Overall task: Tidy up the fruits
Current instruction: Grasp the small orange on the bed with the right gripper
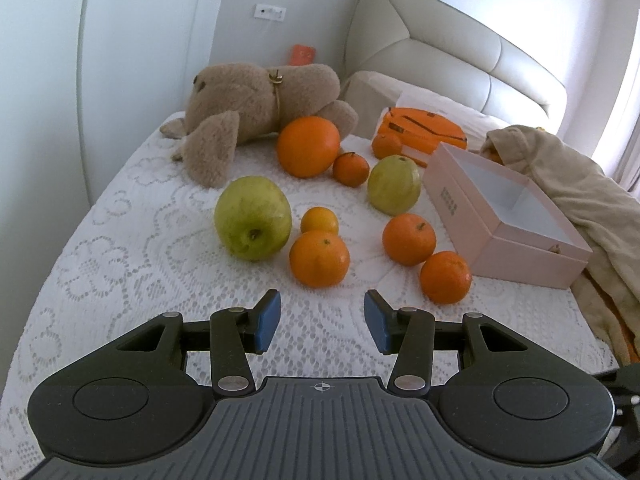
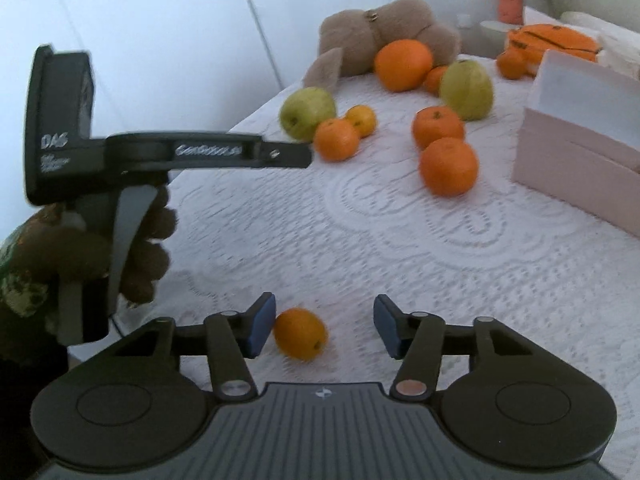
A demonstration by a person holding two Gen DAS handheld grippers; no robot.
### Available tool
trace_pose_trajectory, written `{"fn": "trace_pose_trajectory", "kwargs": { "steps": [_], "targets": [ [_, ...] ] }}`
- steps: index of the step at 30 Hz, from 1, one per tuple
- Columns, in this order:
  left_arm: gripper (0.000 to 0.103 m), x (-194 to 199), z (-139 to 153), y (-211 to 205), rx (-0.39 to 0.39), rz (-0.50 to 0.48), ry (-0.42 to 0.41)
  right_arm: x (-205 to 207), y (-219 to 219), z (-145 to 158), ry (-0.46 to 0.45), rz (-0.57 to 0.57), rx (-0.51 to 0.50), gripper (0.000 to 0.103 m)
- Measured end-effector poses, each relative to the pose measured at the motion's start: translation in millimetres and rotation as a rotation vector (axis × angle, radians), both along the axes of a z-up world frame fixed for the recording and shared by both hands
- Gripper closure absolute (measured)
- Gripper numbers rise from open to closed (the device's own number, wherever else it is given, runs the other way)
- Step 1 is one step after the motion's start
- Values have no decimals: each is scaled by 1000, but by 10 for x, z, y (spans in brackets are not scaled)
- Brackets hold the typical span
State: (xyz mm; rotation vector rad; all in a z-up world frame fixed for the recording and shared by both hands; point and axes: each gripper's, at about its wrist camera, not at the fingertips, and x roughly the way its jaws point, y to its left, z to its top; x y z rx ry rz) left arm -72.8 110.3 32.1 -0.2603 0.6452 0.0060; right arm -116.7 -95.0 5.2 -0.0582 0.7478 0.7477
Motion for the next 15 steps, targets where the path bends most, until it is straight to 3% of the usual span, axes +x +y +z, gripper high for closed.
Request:
{"fn": "trace_pose_trajectory", "kwargs": {
  "steps": [5,15],
  "targets": [
    [52,-3,0,-1,0,0,-1,-121,106,-1,-26,34,-57,75],
    [52,3,-25,-56,9,-15,9,-84,42,103,-112,-80,-82,75]
  ]
}}
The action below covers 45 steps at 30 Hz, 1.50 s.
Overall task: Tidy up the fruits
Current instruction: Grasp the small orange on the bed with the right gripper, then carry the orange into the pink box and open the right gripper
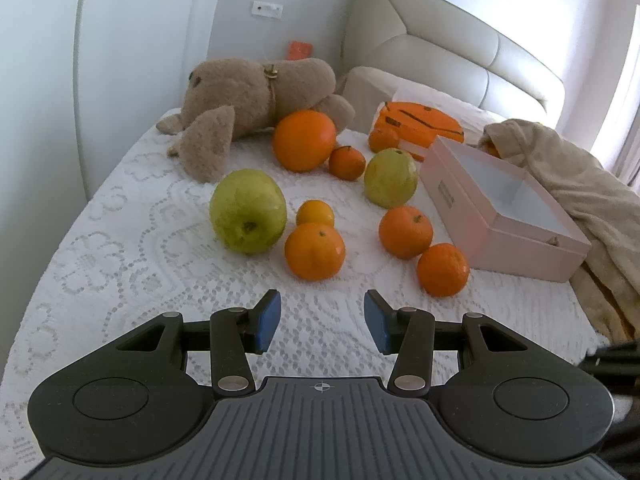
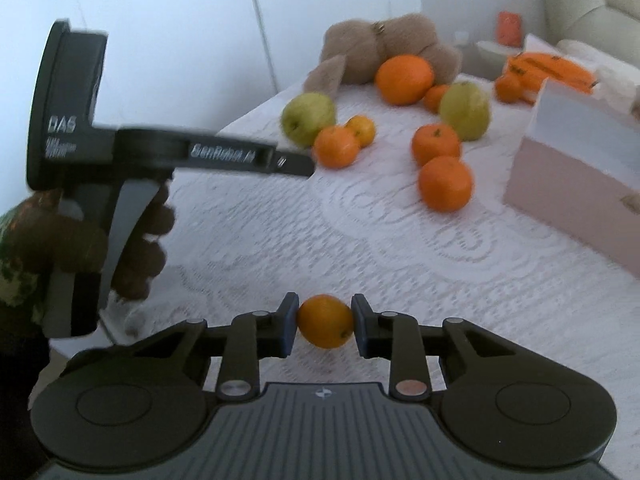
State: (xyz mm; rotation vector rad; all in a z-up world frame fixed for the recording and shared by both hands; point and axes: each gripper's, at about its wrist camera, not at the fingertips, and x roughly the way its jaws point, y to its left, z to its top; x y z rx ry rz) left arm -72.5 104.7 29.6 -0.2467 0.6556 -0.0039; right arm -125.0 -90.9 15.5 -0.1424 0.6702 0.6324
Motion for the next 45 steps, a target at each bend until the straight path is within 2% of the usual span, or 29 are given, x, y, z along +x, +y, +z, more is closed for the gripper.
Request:
{"fn": "trace_pose_trajectory", "kwargs": {
  "steps": [4,9,12,17,25,29,35,38,45],
  "targets": [
    [52,53,30,-146,23,-57,-10,104,-133,69,-54,-93,-12,75],
    [52,247,98,-492,42,-132,-24,373,-508,171,-134,-331,-52,75],
    [52,370,135,-723,61,-177,-37,492,-710,160,-142,-436,-61,75],
    [52,504,142,-1030,148,-190,-43,583,-961,72,-138,-537,-60,75],
    [52,683,53,-1155,188,-157,-8,643,-1080,-43,-120,-593,-60,75],
    [51,783,-15,-1123,160,-154,22,655,-1090,-68,-112,-593,-55,75],
    [50,873,-45,-1112,142,-144,-12,689,-1086,-88,-98,-597,-51,75],
    [50,875,-43,-1125,163,-154,-32,691,-1073,-98,-95,-594,-51,75],
    [50,804,-65,-1137,190,-169,-15,709,-1049,-127,-87,-586,-59,75]
  ]
}}
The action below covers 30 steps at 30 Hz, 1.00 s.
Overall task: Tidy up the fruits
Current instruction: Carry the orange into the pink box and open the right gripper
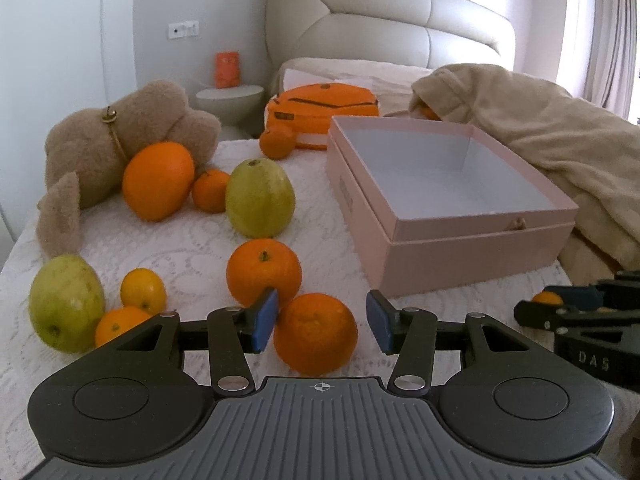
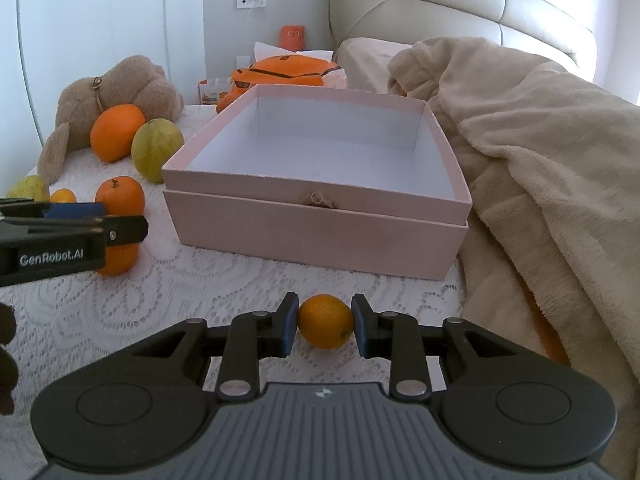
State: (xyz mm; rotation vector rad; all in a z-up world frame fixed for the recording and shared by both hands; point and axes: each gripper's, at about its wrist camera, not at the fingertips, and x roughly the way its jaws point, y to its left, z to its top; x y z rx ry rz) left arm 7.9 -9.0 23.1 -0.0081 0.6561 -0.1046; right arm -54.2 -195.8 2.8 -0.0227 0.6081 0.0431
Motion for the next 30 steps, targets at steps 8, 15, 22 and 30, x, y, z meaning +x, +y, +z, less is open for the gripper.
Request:
{"fn": "trace_pose_trajectory", "kwargs": {
  "steps": [8,15,22,30],
  "targets": [
    [50,-65,-118,134,-37,-19,69,12,2,-23,10,6,18,75],
    [50,-44,-85,243,-121,1,20,4,21,-40,12,10,15,75],
    [50,-20,-99,156,-83,-17,23,2,28,-44,11,12,10,75],
    [53,-67,-96,114,-58,-31,14,1,29,-42,10,12,11,75]
  ]
}}
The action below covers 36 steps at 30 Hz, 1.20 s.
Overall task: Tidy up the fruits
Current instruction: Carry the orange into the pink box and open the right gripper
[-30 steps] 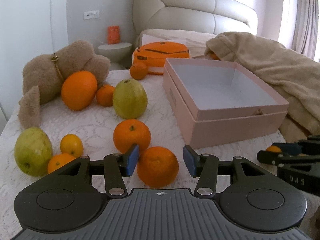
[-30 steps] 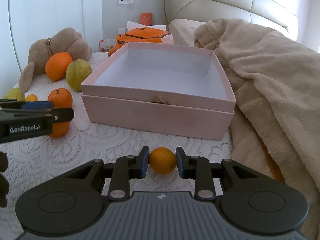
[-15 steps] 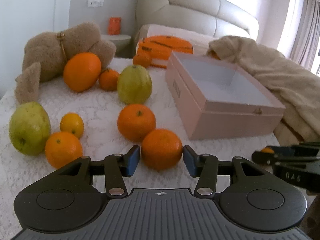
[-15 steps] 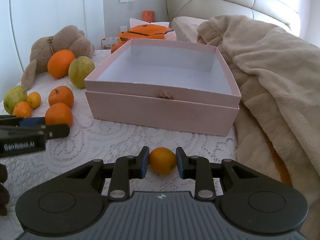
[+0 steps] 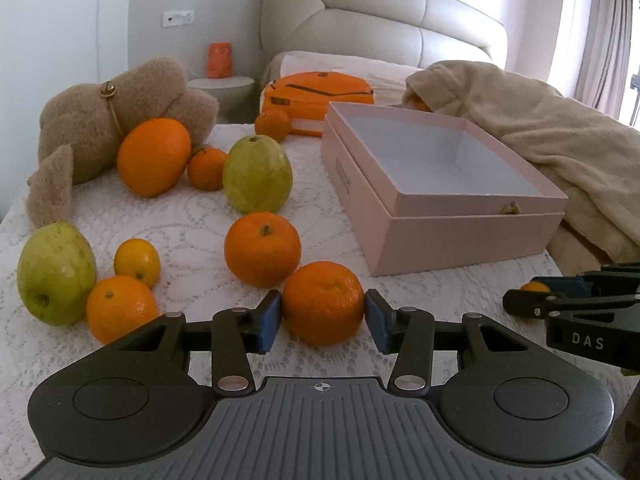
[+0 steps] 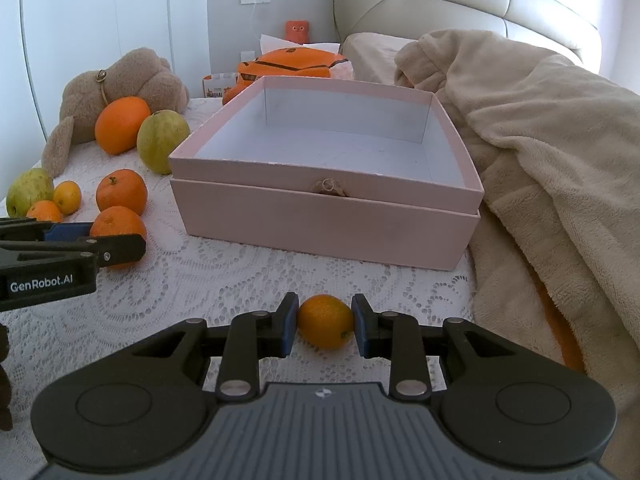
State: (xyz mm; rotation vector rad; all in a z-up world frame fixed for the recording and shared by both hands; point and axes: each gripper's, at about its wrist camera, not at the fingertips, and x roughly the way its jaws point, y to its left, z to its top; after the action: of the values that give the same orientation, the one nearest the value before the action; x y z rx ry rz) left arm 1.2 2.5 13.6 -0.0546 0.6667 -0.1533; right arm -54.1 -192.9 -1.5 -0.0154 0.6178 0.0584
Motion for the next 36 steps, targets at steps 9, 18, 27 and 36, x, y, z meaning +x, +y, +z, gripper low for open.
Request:
{"fn": "trace_pose_trajectory", "kwargs": {
  "steps": [9,18,27,36],
  "targets": [
    [53,-11,611,4,-101,-52,-194,-55,-80,381,-103,12,79,75],
    [53,1144,945,-459,-157,-218,-35,918,-437,1507,-177,-22,189,75],
    [53,1497,402,-679,-14,-262,110,1898,-610,827,161,-115,145,74],
    [53,1217,691,-372,-87,-193,-98,1896,-695,709,173,-107,212,47]
  ]
}}
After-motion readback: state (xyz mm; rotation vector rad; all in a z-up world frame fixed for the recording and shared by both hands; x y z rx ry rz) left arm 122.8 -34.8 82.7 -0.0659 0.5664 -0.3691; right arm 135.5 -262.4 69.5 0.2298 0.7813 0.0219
